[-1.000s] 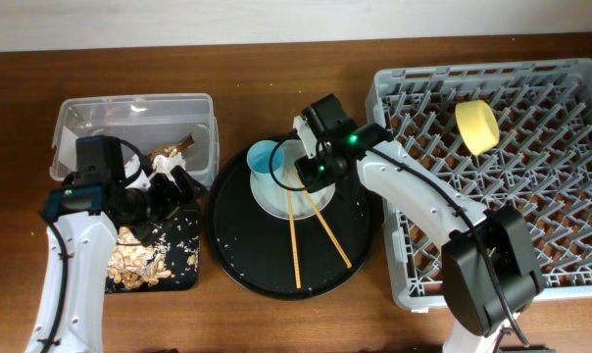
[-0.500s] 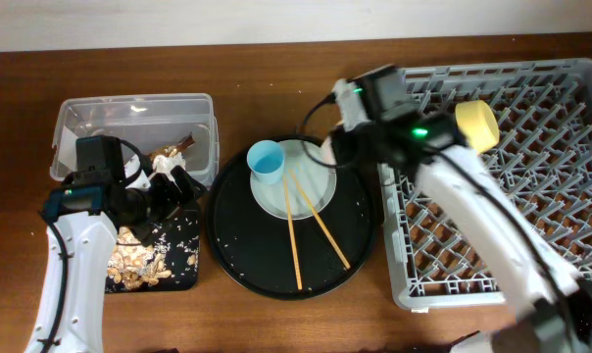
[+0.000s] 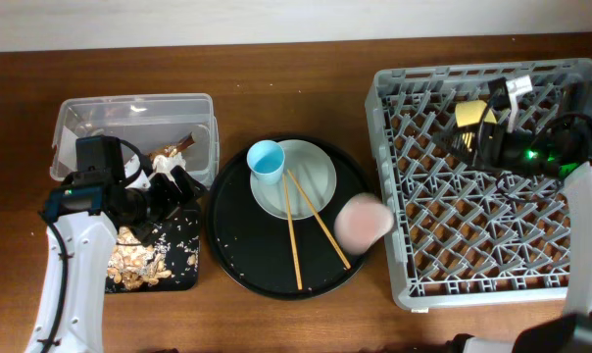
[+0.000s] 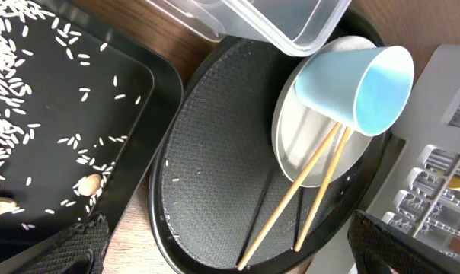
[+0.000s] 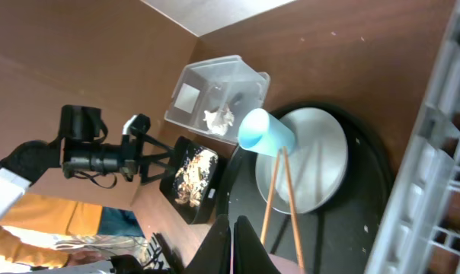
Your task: Sort waste into correct bins and load items into the dishwasher rack
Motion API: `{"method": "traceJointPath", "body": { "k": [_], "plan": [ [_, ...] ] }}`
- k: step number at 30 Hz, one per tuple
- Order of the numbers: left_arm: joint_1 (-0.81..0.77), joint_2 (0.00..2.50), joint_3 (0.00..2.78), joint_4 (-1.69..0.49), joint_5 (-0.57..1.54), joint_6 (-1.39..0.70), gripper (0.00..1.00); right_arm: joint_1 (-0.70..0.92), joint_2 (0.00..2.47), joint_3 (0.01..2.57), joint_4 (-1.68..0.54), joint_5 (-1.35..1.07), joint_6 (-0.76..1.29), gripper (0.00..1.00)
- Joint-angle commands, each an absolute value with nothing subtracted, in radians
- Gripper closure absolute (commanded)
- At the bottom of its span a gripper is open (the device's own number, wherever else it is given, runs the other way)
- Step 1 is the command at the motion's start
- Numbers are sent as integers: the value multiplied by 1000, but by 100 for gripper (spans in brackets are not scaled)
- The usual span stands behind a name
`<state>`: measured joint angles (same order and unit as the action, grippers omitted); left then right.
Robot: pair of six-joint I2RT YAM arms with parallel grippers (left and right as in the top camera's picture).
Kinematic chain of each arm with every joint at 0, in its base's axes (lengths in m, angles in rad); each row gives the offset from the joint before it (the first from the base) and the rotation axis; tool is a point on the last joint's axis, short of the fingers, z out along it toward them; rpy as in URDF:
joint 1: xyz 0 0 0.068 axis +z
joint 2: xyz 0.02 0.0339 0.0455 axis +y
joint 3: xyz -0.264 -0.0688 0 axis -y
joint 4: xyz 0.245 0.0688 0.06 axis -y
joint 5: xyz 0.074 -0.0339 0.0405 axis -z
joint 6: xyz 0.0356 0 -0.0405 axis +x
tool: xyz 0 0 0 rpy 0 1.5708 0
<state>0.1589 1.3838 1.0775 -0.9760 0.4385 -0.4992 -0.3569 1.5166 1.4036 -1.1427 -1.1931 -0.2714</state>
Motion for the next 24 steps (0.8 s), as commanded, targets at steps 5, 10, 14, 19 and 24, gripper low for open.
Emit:
{"method": "traceJointPath", "body": {
  "k": [5,10,14,19,24],
  "plan": [
    [164,1363,1094,-974,449,-508,1,-342,1628,1354,-1144,-1143,-378,80],
    [164,1363,1094,-974,449,-508,1,-246,1628,1360,-1108,-1034,-335,50],
    [164,1363,1094,-974,449,-508,1,-176,1616,1369,-1127,-982,-326,49],
    [164,1363,1094,-974,449,-508,1,46,1604,1385,-1038,-683,-163,50],
    [164,1363,1094,-974,449,-508,1,336,1605,1385,-759,-443,-35,50]
  ]
}}
